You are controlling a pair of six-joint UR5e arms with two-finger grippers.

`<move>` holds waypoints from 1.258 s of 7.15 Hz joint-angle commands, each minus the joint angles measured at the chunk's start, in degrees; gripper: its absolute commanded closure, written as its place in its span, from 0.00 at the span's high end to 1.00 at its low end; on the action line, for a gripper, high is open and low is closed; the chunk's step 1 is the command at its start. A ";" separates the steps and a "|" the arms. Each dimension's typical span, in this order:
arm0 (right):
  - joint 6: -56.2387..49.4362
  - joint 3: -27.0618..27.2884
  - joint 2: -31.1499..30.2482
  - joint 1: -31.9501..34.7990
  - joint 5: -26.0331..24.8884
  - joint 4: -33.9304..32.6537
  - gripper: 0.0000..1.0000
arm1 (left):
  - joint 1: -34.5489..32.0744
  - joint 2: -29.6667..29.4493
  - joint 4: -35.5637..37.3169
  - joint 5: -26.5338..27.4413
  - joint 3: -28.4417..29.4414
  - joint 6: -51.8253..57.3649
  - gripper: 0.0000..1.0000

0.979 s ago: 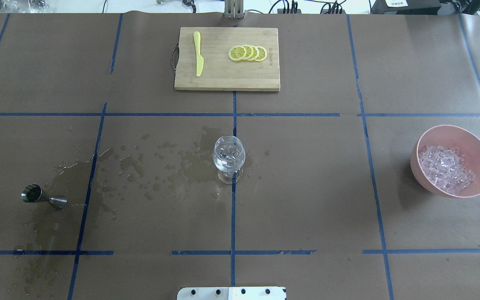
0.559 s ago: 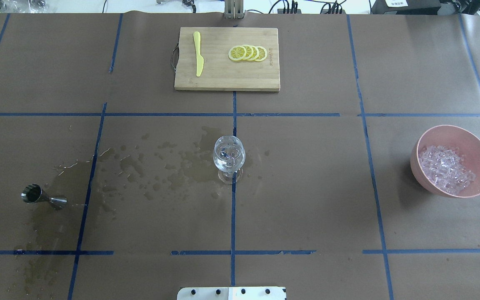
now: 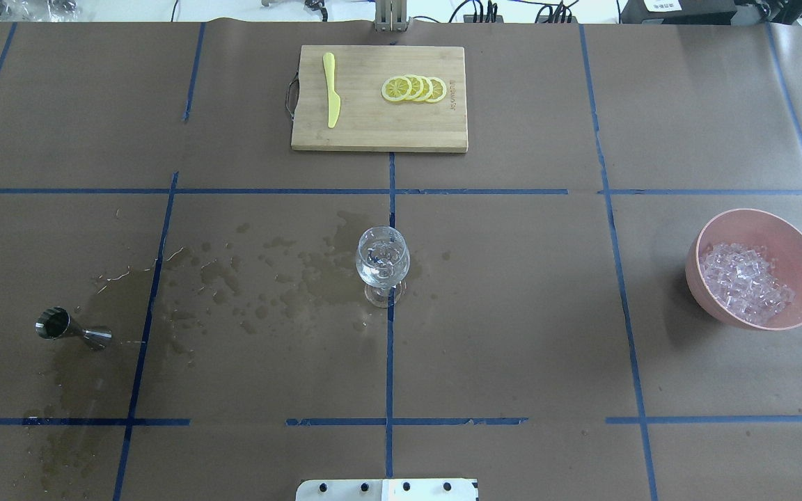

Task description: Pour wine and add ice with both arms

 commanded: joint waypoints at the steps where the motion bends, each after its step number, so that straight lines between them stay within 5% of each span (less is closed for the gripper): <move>1: 0.00 0.08 -0.57 0.00 0.16 0.00 1.00 | 0.27 0.98 -9.96 -3.39 0.16 -1.86 1.00; 2: 0.00 0.00 -0.58 0.00 0.16 0.00 1.00 | 0.62 0.89 -14.55 -3.31 -0.19 -13.28 1.00; 4: 0.00 0.08 -0.58 0.00 0.16 0.00 1.00 | 8.40 4.29 -38.54 -0.43 0.15 -26.11 1.00; 9: -0.09 0.26 -0.66 0.00 0.69 0.09 1.00 | 30.11 19.32 -67.71 30.83 -4.33 -41.83 1.00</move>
